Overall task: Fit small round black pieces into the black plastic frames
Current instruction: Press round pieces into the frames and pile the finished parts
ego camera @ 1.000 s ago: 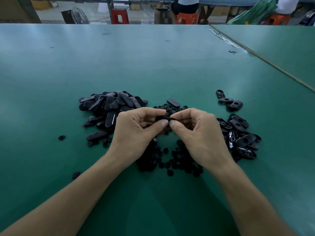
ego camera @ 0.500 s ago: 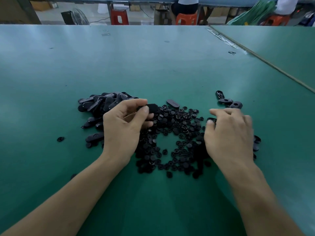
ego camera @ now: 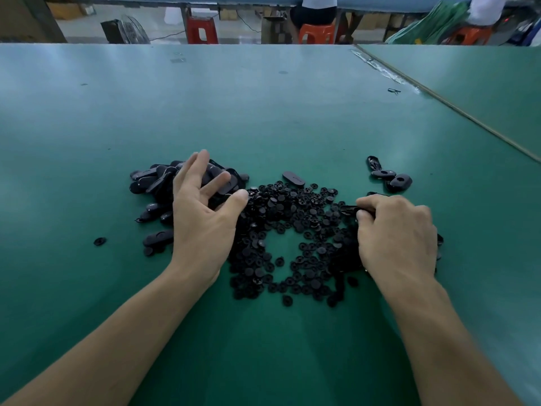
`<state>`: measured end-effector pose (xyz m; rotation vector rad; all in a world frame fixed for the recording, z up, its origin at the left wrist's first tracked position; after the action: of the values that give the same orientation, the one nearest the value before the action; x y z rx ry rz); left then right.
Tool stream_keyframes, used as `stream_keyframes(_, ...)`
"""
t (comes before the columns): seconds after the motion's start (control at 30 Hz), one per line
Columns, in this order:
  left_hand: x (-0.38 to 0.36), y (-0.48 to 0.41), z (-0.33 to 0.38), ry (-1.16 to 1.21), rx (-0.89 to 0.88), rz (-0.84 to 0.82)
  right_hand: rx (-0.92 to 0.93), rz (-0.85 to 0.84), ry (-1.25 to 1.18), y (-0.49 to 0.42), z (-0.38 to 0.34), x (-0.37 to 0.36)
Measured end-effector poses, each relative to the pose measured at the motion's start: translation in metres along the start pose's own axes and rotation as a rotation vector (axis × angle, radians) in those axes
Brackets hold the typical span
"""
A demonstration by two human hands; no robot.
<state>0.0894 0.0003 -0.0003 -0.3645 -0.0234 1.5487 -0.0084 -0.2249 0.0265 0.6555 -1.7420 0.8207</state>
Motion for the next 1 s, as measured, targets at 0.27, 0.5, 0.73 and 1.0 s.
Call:
stream_keyframes(0.27, -0.012, 0.007, 0.007, -0.034, -0.073, -0.175, -0.021, 0.205, -0.163, -0.008, 0.007, 0.002)
stream_keyframes(0.5, -0.022, 0.017, 0.014, -0.069, -0.070, -0.307, 0.343, 0.170, -0.714, 0.005, -0.030, 0.006)
stream_keyframes(0.73, -0.027, 0.020, 0.015, -0.107, -0.078, -0.369, 0.472, -0.092, -1.008, 0.021, -0.053, -0.004)
stream_keyframes(1.0, -0.021, 0.016, 0.014, -0.055, -0.064, -0.288, 0.418, -0.093, -0.831, 0.024, -0.051, -0.009)
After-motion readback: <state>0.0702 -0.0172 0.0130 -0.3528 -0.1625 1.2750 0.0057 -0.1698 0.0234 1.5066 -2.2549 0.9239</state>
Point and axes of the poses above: each hand's wrist, its own y-axis away from the middle knuckle, its own x-axis out of the back of the hand, z = x × y, the point moved 5 cm from there along -y, towards the middle knuckle, and after that the axes turned 8 degrees about y, right-handed, at the moved point
